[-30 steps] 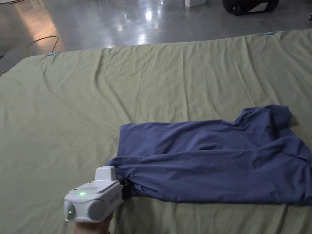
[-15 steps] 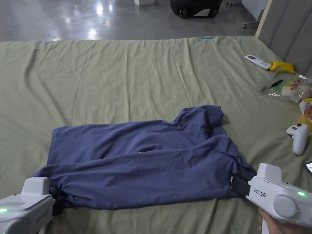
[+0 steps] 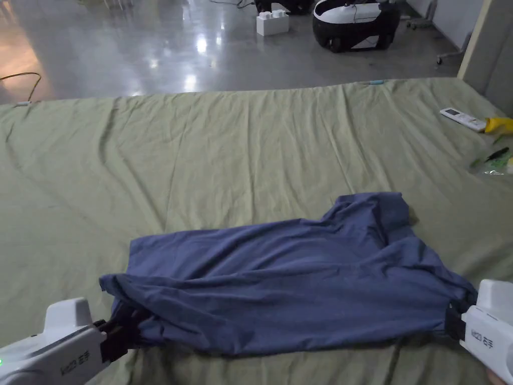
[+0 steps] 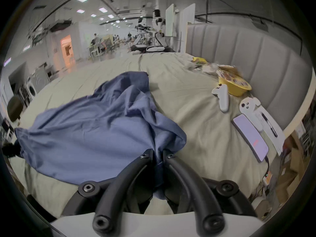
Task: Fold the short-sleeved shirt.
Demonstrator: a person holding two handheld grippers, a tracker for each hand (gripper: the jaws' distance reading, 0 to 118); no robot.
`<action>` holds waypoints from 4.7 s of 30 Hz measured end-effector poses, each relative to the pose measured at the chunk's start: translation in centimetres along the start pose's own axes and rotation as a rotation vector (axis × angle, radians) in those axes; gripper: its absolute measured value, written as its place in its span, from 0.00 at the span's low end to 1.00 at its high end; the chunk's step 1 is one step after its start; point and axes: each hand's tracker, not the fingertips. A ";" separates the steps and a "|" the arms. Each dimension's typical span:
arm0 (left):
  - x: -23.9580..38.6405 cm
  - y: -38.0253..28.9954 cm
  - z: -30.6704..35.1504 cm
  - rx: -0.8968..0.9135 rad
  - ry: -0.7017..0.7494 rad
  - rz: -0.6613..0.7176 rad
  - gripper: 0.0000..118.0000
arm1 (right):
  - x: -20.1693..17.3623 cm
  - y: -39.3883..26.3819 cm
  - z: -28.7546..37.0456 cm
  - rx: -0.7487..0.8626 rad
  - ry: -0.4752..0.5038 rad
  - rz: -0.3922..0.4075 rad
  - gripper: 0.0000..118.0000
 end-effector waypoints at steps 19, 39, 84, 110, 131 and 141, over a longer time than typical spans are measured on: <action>-1.9 -10.3 7.8 0.080 0.078 -0.083 0.79 | 2.4 -9.1 6.5 -0.006 0.051 0.003 0.59; 9.5 -9.5 27.2 0.624 0.074 -0.393 0.00 | -3.4 -4.0 27.2 0.603 0.390 0.148 0.10; 0.3 10.8 -17.3 -0.370 0.195 -0.196 0.05 | -3.7 2.3 9.9 0.173 0.353 0.208 0.01; -0.6 10.2 -10.0 -0.093 0.121 -0.265 0.05 | -3.0 12.5 -12.2 -0.202 0.149 0.264 0.01; -4.4 -8.4 5.0 0.005 0.094 -0.027 0.80 | 5.2 -5.8 4.5 -0.133 0.088 0.065 0.62; 0.2 -6.9 19.8 0.532 0.063 -0.134 0.81 | 4.6 -3.5 16.1 0.264 0.205 -0.003 0.62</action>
